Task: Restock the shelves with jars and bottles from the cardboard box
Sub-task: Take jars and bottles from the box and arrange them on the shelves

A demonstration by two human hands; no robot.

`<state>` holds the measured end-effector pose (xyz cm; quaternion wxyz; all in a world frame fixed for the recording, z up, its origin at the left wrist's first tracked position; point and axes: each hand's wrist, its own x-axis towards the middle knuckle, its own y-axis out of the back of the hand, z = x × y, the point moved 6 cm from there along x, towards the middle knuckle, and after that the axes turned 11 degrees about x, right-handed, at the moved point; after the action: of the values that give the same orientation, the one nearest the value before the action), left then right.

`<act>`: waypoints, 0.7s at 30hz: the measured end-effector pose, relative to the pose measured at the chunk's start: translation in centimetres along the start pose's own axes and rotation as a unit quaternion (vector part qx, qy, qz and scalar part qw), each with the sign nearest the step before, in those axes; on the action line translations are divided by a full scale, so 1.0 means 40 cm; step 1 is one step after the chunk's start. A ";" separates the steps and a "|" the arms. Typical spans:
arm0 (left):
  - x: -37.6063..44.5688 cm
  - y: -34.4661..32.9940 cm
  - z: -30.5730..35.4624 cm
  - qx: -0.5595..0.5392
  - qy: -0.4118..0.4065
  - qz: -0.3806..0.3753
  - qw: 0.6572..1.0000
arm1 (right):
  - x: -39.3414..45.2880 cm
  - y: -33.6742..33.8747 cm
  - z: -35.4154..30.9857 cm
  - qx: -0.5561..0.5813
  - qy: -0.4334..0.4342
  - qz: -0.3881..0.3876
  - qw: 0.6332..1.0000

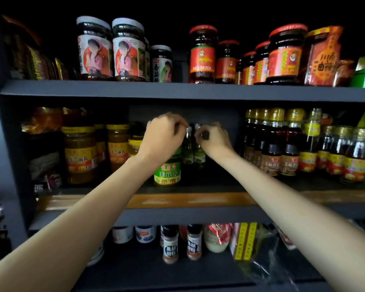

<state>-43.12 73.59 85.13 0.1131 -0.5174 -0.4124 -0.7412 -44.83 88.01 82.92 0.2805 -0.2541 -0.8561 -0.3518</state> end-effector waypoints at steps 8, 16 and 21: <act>-0.237 -0.028 0.301 -0.120 -0.097 0.088 0.984 | -0.277 0.228 -0.009 0.022 0.197 0.037 0.980; -0.613 -0.320 0.665 -0.206 -0.095 -0.111 0.968 | -0.670 0.427 0.416 -0.067 0.095 -0.020 0.993; -0.883 -0.553 0.786 -0.159 -0.140 -0.339 0.917 | -0.925 0.498 0.722 -0.188 -0.053 -0.183 0.963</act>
<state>-19.57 101.37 47.70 -0.2870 -0.4563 -0.4513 -0.7112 -14.56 113.15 50.50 0.1124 -0.1593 -0.8202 -0.5377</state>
